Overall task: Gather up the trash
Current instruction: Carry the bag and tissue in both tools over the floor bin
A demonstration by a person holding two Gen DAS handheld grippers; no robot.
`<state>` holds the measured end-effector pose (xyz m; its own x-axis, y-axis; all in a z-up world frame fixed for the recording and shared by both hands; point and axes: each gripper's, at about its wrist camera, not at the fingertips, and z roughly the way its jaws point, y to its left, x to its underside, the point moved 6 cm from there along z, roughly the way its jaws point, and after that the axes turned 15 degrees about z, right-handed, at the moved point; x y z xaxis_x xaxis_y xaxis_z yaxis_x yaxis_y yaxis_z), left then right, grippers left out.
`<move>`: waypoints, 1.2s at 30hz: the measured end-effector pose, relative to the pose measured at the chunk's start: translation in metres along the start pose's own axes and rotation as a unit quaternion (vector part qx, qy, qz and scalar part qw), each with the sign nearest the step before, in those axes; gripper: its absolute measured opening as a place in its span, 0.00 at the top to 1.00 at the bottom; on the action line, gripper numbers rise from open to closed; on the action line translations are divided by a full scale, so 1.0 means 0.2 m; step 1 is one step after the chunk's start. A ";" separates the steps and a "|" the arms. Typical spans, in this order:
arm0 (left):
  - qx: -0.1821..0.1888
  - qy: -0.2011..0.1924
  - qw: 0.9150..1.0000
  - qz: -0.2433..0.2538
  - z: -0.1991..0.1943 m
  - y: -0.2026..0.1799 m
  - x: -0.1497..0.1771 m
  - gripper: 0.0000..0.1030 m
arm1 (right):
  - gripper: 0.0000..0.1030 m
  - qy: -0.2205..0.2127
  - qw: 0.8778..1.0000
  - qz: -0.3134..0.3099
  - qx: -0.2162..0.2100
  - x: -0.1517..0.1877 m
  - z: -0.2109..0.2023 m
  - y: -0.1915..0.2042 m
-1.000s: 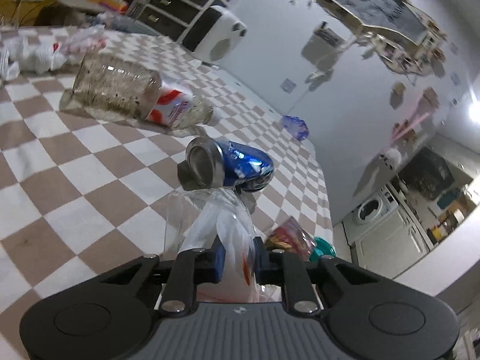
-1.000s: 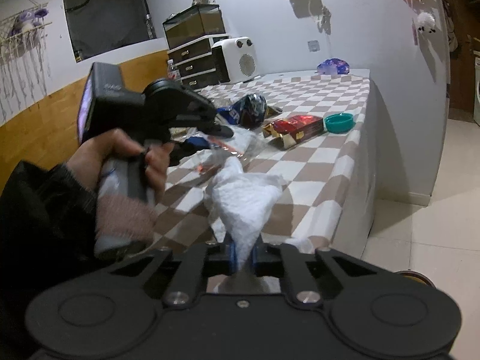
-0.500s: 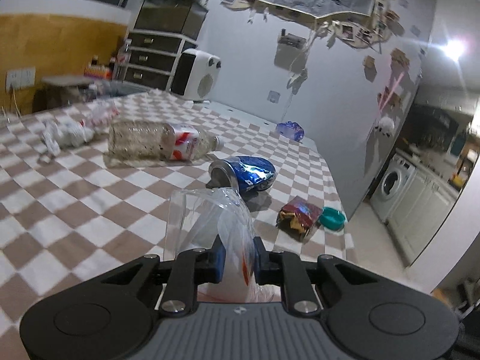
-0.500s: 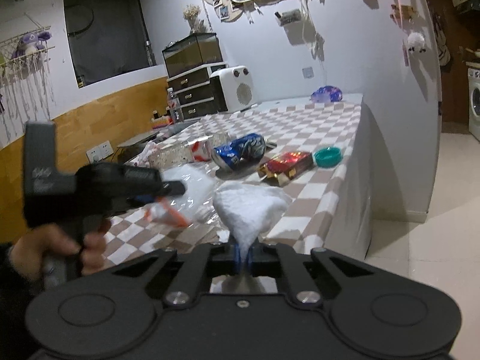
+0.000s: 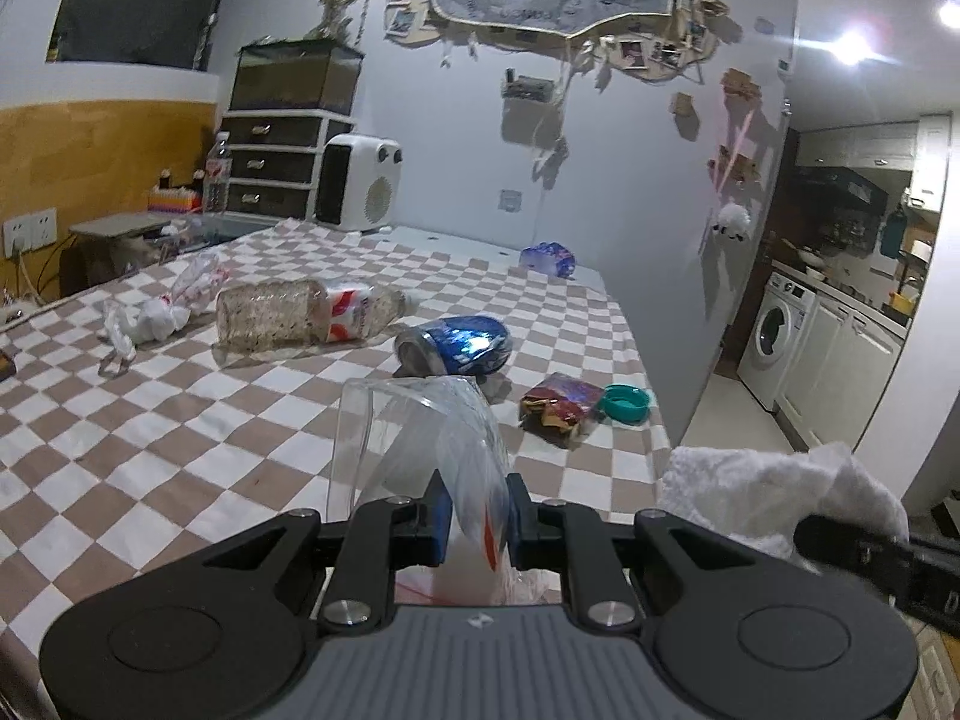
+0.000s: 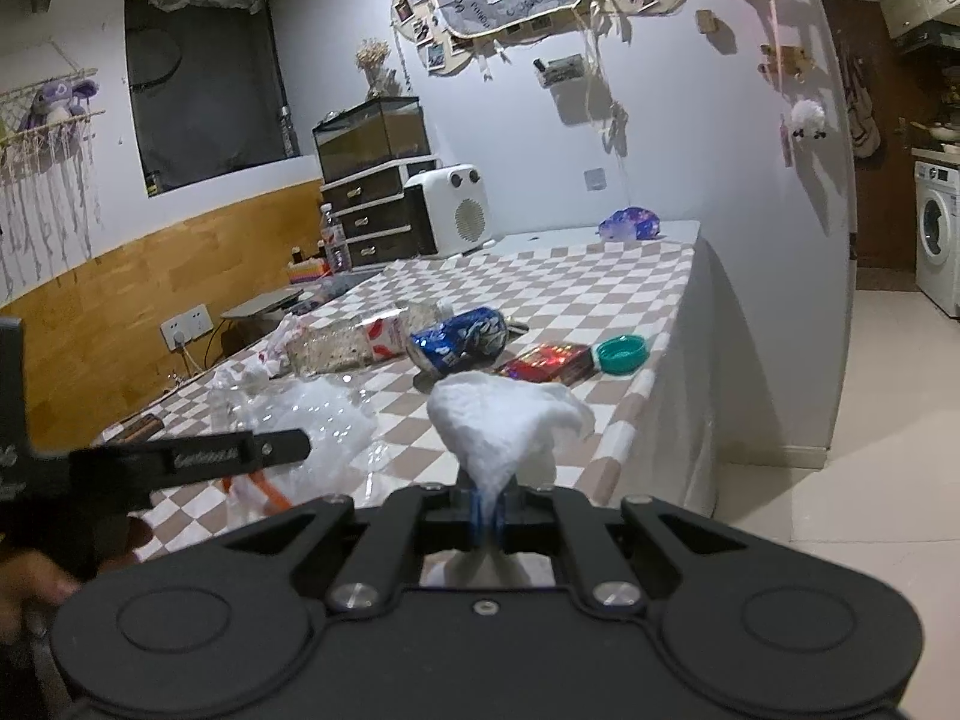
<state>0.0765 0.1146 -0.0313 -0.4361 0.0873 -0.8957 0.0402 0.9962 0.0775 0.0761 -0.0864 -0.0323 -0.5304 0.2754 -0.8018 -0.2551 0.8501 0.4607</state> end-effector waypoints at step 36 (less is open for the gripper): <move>0.183 0.065 0.977 0.083 0.44 -1.37 0.11 0.82 | 0.95 -0.054 0.976 0.059 0.204 -0.11 -0.44 -1.13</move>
<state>0.1356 -0.1563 -0.1099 -0.5062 0.2700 -0.8190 0.4280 0.9032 0.0332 0.0746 -0.3233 -0.0857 -0.4424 0.4090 -0.7981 0.1572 0.9115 0.3800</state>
